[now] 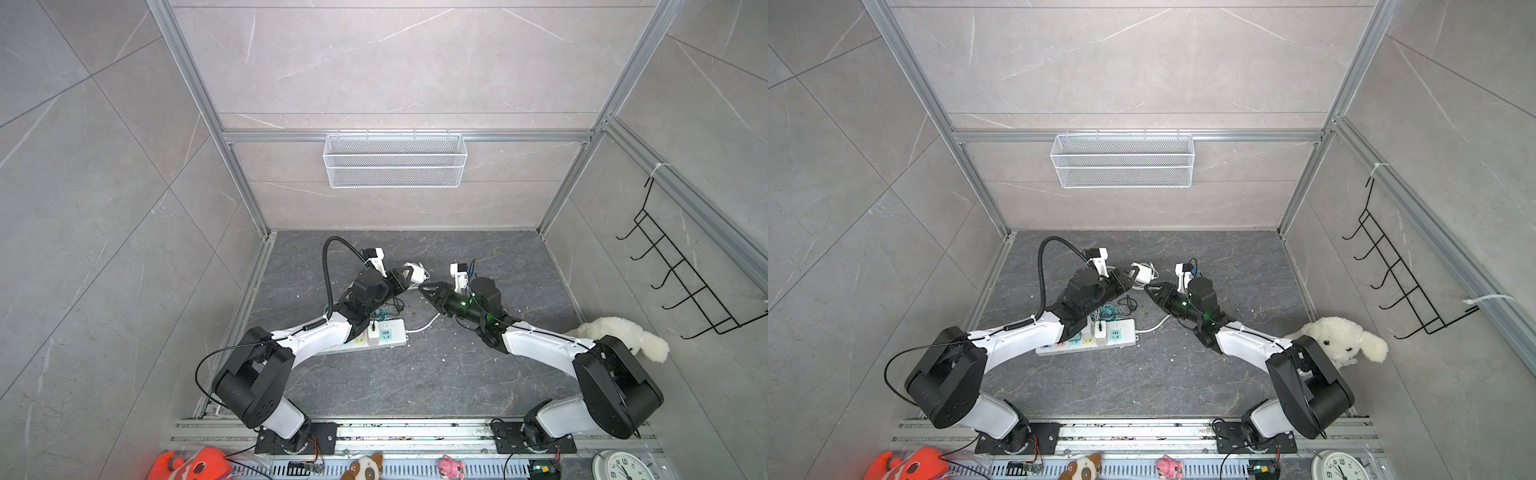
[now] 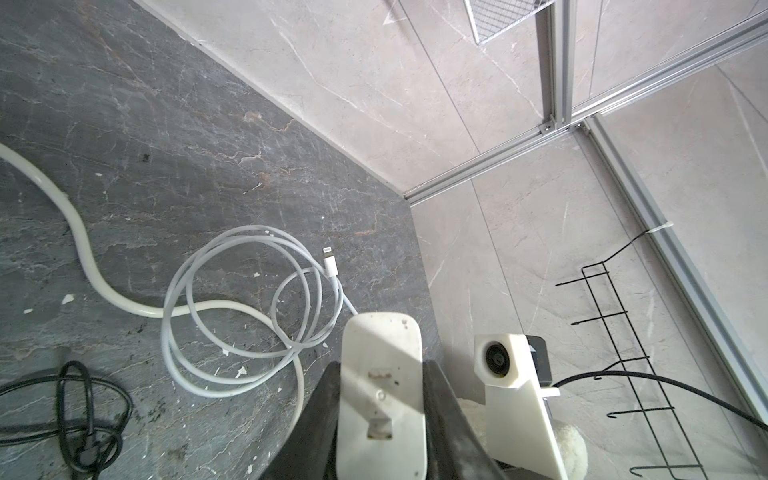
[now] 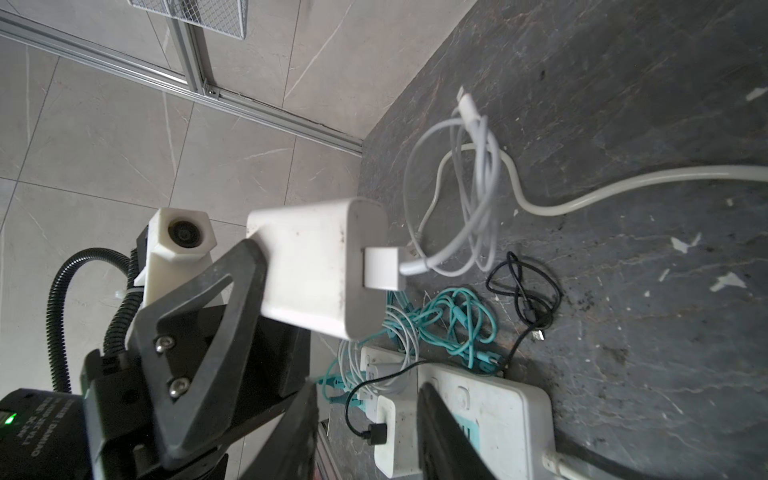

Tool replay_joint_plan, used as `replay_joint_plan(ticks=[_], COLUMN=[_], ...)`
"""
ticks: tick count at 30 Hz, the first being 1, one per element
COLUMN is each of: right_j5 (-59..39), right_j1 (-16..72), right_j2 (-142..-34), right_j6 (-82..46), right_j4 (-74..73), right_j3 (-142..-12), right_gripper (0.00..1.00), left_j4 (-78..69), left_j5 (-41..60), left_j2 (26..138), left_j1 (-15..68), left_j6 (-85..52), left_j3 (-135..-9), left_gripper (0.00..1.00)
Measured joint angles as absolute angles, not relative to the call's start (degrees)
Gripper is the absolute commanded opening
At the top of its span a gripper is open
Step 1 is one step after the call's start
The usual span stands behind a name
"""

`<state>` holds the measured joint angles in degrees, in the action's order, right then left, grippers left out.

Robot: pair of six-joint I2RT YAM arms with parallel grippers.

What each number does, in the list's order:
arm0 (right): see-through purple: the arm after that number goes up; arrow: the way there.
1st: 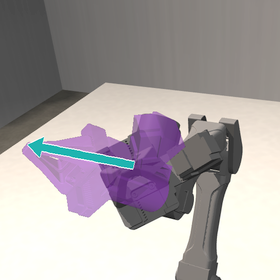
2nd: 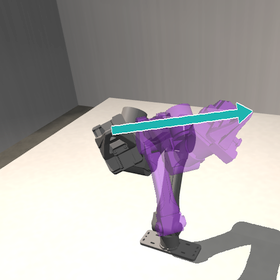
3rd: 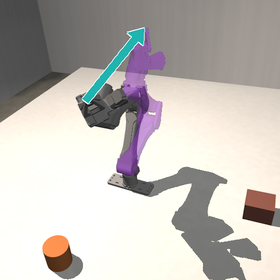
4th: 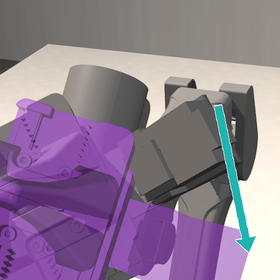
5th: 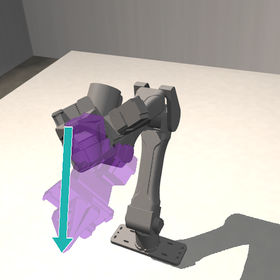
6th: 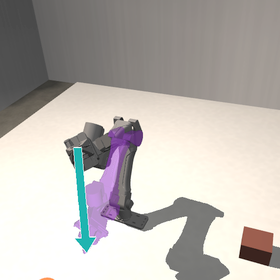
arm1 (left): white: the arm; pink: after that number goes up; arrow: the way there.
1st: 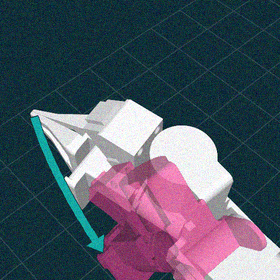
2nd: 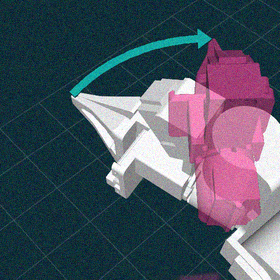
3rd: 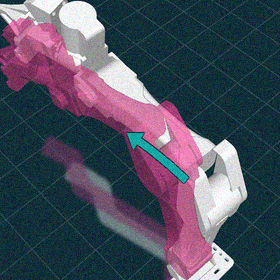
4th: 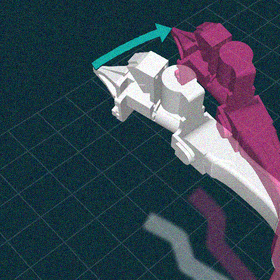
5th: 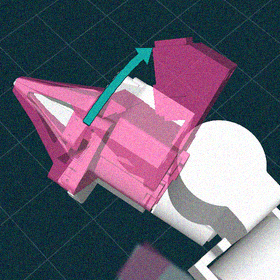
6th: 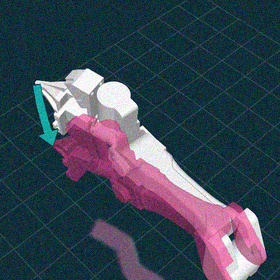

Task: Insert the plug
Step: 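Bring the right gripper back to the white charger held in the left gripper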

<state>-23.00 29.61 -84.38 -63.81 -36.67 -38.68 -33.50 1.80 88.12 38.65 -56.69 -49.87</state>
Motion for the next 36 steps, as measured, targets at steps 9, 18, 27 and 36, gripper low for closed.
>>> replay_joint_plan(ticks=[9, 18, 27, 36], right_j5=[-23.44, -24.12, -25.15, -25.17], right_j1=[29.41, 28.95, 28.84, 28.6], right_j2=[-87.46, -90.96, -96.07, -96.33], right_j6=[-66.15, -68.55, -73.19, -73.8], right_j4=[-41.15, -46.22, -56.12, -56.64], right_j3=[-41.41, -43.66, -44.36, -45.95], right_gripper=[0.42, 0.42, 0.42, 0.42], left_j4=[-36.25, -38.2, -44.29, -47.68], left_j5=[1.93, 1.56, 2.7, 3.6], left_j2=[87.92, 86.91, 88.49, 89.19], left_j1=[38.65, 38.28, 36.91, 36.6], left_j6=[-58.57, -59.94, -65.19, -67.81], left_j3=[-49.19, -47.75, -46.33, -46.19], left_gripper=[0.0, 0.0, 0.0, 0.0])
